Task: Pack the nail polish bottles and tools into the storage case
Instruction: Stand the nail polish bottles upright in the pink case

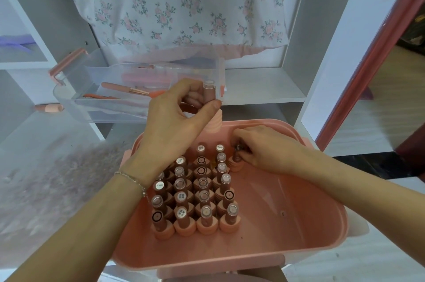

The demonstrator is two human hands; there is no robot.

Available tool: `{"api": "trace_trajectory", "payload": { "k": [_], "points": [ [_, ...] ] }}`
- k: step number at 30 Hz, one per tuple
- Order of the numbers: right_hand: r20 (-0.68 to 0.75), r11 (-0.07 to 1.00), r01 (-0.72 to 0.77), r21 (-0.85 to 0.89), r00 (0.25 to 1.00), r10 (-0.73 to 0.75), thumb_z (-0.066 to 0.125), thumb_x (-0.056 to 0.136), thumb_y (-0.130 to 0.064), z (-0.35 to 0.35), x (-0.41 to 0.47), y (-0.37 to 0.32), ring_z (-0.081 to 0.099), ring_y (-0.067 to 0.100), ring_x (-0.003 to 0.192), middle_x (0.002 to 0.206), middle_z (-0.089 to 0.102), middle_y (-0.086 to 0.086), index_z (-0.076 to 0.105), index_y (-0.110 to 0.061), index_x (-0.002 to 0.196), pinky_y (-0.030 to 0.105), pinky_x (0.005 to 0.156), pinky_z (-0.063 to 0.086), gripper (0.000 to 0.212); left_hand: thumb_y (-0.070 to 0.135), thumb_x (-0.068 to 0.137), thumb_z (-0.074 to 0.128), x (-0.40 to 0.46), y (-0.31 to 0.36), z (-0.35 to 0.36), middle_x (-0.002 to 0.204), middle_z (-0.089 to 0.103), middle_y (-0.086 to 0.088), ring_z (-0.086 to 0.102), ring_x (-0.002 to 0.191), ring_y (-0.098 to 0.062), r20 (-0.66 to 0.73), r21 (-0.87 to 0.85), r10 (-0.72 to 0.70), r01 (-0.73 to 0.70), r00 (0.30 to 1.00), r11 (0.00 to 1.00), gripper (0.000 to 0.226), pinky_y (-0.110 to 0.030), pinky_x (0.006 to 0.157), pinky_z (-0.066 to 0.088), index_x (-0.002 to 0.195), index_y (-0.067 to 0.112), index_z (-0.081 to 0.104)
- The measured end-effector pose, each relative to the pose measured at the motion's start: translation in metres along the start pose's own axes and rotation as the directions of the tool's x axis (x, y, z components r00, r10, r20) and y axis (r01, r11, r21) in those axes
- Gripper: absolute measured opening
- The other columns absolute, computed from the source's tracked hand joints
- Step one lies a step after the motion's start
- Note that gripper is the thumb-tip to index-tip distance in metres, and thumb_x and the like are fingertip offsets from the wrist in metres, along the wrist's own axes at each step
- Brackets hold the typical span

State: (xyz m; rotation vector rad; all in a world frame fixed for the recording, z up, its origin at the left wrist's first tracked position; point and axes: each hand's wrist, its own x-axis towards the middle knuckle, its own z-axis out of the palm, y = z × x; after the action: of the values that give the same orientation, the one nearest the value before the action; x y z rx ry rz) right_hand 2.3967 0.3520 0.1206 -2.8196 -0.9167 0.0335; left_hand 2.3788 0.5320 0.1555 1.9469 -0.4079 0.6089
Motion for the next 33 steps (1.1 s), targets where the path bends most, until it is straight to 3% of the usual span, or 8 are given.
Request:
{"api": "trace_trajectory", "payload": {
  "k": [14, 17, 19, 23, 25, 27, 30, 33],
  "points": [
    [0.010, 1.000, 0.008, 0.006, 1.000, -0.008, 0.053, 0.085, -0.020, 0.000, -0.001, 0.000, 0.047, 0.013, 0.074, 0.081, 0.051, -0.008, 0.043, -0.022, 0.084, 0.024, 0.065, 0.035, 0.010, 0.029, 0.070, 0.066, -0.002, -0.001, 0.000, 0.072, 0.060, 0.018, 0.058, 0.071, 0.002, -0.001, 0.005, 0.003, -0.003, 1.000, 1.000, 0.018, -0.013, 0.075, 0.047, 0.084, 0.037, 0.058],
    [-0.032, 0.999, 0.001, -0.040, 0.999, -0.003, 0.050, 0.085, -0.030, 0.000, -0.004, 0.000, 0.053, 0.015, 0.080, 0.089, 0.058, -0.007, 0.048, -0.023, 0.093, 0.028, 0.068, 0.042, 0.010, 0.028, 0.071, 0.067, -0.002, -0.001, 0.001, 0.072, 0.061, 0.019, 0.058, 0.071, 0.002, -0.003, 0.002, 0.007, -0.007, 1.000, 1.000, 0.020, -0.014, 0.076, 0.047, 0.085, 0.039, 0.058],
    [-0.131, 0.995, -0.018, -0.101, 0.991, 0.004, 0.047, 0.085, -0.040, -0.002, -0.008, -0.001, 0.058, 0.016, 0.088, 0.094, 0.062, -0.011, 0.052, -0.027, 0.107, 0.032, 0.075, 0.047, 0.026, 0.028, 0.070, 0.067, -0.002, -0.002, 0.000, 0.072, 0.062, 0.018, 0.059, 0.072, 0.002, -0.009, -0.007, 0.007, -0.008, 1.000, 1.000, 0.021, -0.015, 0.076, 0.048, 0.085, 0.040, 0.058],
    [-0.360, 0.975, 0.019, 0.220, 0.931, 0.063, 0.049, 0.083, -0.041, -0.014, -0.011, -0.009, 0.057, 0.007, 0.074, 0.075, 0.057, -0.017, 0.060, -0.027, 0.107, 0.028, 0.069, 0.047, 0.030, 0.026, 0.069, 0.070, -0.003, 0.001, -0.001, 0.072, 0.065, 0.020, 0.062, 0.073, 0.001, -0.014, -0.041, 0.034, -0.035, 0.999, 0.999, 0.025, -0.017, 0.076, 0.050, 0.086, 0.041, 0.060],
    [-0.345, 0.916, 0.091, 0.391, 0.937, 0.054, 0.058, 0.081, -0.034, -0.018, -0.012, -0.011, 0.055, -0.002, 0.070, 0.072, 0.056, -0.024, 0.060, -0.025, 0.107, 0.010, 0.065, 0.040, 0.027, 0.031, 0.068, 0.072, -0.004, 0.003, -0.002, 0.077, 0.066, 0.018, 0.063, 0.077, 0.000, 0.016, -0.036, 0.084, -0.083, 0.996, 0.996, 0.026, -0.020, 0.076, 0.051, 0.086, 0.043, 0.059],
    [-0.268, 0.867, 0.104, 0.487, 0.963, 0.035, 0.068, 0.080, -0.029, -0.020, -0.013, -0.014, 0.054, -0.013, 0.073, 0.076, 0.055, -0.035, 0.055, -0.032, 0.109, 0.002, 0.067, 0.037, 0.031, 0.038, 0.068, 0.069, -0.006, 0.006, -0.003, 0.082, 0.064, 0.018, 0.061, 0.081, 0.001, 0.070, -0.012, 0.140, -0.140, 0.988, 0.990, 0.022, -0.019, 0.075, 0.050, 0.086, 0.045, 0.058],
    [-0.205, 0.833, 0.081, 0.548, 0.978, 0.040, 0.071, 0.076, -0.034, -0.023, -0.014, -0.018, 0.055, -0.017, 0.076, 0.081, 0.055, -0.041, 0.047, -0.048, 0.094, -0.002, 0.069, 0.035, 0.033, 0.044, 0.066, 0.065, -0.006, 0.008, -0.002, 0.081, 0.059, 0.033, 0.053, 0.081, 0.007, 0.104, 0.045, 0.163, -0.168, 0.981, 0.985, 0.018, -0.011, 0.071, 0.041, 0.081, 0.048, 0.056],
    [-0.225, 0.834, 0.085, 0.545, 0.973, 0.047, 0.070, 0.079, -0.031, -0.023, -0.015, -0.018, 0.055, -0.013, 0.075, 0.079, 0.061, -0.031, 0.050, -0.046, 0.081, -0.001, 0.068, 0.036, 0.025, 0.042, 0.067, 0.066, -0.007, 0.008, -0.001, 0.073, 0.057, 0.031, 0.049, 0.081, 0.005, 0.117, 0.082, 0.192, -0.202, 0.974, 0.976, 0.015, -0.008, 0.074, 0.036, 0.081, 0.040, 0.061]
  ]
}}
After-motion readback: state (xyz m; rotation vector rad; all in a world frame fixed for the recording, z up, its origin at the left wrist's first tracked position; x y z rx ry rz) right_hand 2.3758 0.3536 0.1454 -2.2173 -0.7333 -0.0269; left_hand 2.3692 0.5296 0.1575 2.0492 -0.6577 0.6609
